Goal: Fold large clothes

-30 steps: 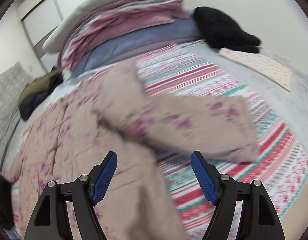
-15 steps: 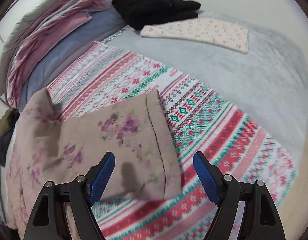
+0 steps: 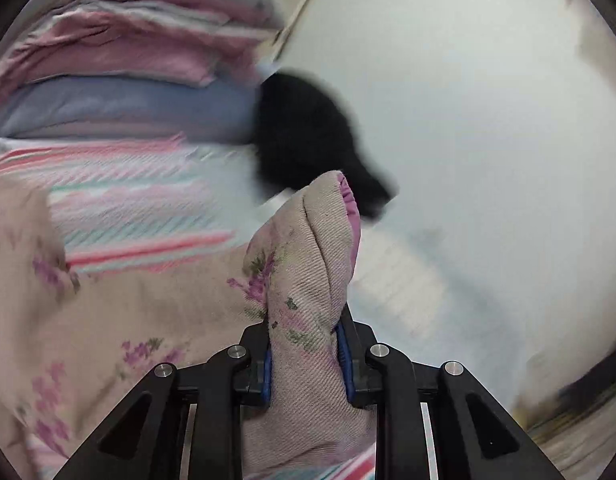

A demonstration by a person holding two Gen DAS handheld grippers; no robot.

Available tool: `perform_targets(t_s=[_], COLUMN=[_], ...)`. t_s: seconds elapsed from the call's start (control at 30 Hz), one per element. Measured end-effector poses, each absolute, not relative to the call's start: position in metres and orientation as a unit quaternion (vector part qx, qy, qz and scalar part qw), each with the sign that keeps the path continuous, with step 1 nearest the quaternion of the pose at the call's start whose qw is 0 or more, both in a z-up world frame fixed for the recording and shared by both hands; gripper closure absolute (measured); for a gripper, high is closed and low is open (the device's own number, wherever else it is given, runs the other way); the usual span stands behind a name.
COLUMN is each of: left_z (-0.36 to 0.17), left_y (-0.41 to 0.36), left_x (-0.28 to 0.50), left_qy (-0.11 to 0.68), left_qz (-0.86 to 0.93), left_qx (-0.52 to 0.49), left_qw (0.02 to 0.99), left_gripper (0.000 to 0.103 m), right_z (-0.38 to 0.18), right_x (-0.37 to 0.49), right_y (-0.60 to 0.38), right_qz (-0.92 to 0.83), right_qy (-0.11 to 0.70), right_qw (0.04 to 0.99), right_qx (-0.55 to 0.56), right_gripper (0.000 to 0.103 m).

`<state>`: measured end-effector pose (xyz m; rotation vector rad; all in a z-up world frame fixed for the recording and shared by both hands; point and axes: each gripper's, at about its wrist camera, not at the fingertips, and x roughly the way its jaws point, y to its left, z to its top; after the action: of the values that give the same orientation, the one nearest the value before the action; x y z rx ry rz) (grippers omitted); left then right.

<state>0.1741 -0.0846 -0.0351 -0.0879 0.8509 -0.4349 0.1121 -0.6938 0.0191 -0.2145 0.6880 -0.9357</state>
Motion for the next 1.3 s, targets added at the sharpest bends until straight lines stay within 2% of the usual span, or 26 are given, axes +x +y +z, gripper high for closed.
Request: perform_targets(t_s=[0.13, 0.27, 0.3, 0.33, 0.4, 0.47, 0.57, 0.63, 0.7, 0.8, 0.9, 0.97, 1.07, 1.13, 1.2, 1.3], left_z=[-0.043, -0.051, -0.052, -0.054, -0.054, -0.051, -0.044, -0.041, -0.042, -0.049, -0.057, -0.061, -0.064, -0.065, -0.065, -0.064], left_y=[-0.098, -0.110, -0.112, -0.114, -0.115, -0.114, -0.111, -0.109, -0.108, -0.109, -0.110, -0.109, -0.106, -0.102, -0.099, -0.095], left_x=[0.169, 0.163, 0.162, 0.162, 0.161, 0.160, 0.162, 0.164, 0.165, 0.166, 0.165, 0.165, 0.166, 0.166, 0.167, 0.167], left_qy=[0.406, 0.402, 0.403, 0.405, 0.406, 0.404, 0.399, 0.393, 0.394, 0.401, 0.402, 0.407, 0.415, 0.416, 0.418, 0.422], left_qz=[-0.237, -0.245, -0.247, -0.249, -0.251, -0.253, -0.255, -0.251, -0.249, -0.245, -0.240, -0.240, -0.243, -0.248, -0.250, -0.250], left_qx=[-0.035, -0.007, -0.002, 0.002, 0.008, 0.009, 0.006, 0.006, 0.002, -0.001, 0.007, 0.006, 0.000, -0.007, -0.011, -0.015], left_qw=[0.882, 0.882, 0.881, 0.880, 0.879, 0.879, 0.881, 0.885, 0.885, 0.883, 0.884, 0.881, 0.877, 0.875, 0.873, 0.871], left_gripper=[0.012, 0.012, 0.012, 0.012, 0.012, 0.012, 0.012, 0.012, 0.012, 0.012, 0.012, 0.012, 0.012, 0.012, 0.012, 0.012], right_z=[0.045, 0.021, 0.009, -0.015, -0.049, -0.067, -0.053, -0.031, -0.009, 0.004, -0.014, -0.038, -0.073, -0.083, -0.082, -0.077], right_x=[0.124, 0.158, 0.166, 0.177, 0.184, 0.183, 0.169, 0.163, 0.159, 0.164, 0.190, 0.209, 0.213, 0.192, 0.165, 0.125], right_y=[-0.736, -0.756, -0.761, -0.770, -0.788, -0.793, -0.779, -0.758, -0.718, -0.648, -0.586, -0.579, -0.611, -0.668, -0.712, -0.772], right_qz=[-0.508, -0.545, -0.549, -0.550, -0.543, -0.536, -0.539, -0.529, -0.457, -0.278, -0.124, -0.105, -0.147, -0.163, -0.211, -0.336], right_qy=[0.275, 0.270, 0.284, 0.312, 0.363, 0.392, 0.351, 0.307, 0.274, 0.280, 0.326, 0.359, 0.394, 0.387, 0.372, 0.365], right_qw=[0.804, 0.766, 0.756, 0.743, 0.725, 0.722, 0.751, 0.780, 0.841, 0.918, 0.937, 0.927, 0.907, 0.905, 0.897, 0.859], right_qx=[-0.141, -0.209, -0.215, -0.223, -0.220, -0.193, -0.149, -0.130, -0.096, -0.044, -0.010, -0.002, 0.000, 0.061, 0.116, 0.131], right_gripper=[0.079, 0.075, 0.072, 0.063, 0.053, 0.050, 0.042, 0.033, 0.033, 0.032, 0.032, 0.032, 0.032, 0.022, 0.022, 0.022])
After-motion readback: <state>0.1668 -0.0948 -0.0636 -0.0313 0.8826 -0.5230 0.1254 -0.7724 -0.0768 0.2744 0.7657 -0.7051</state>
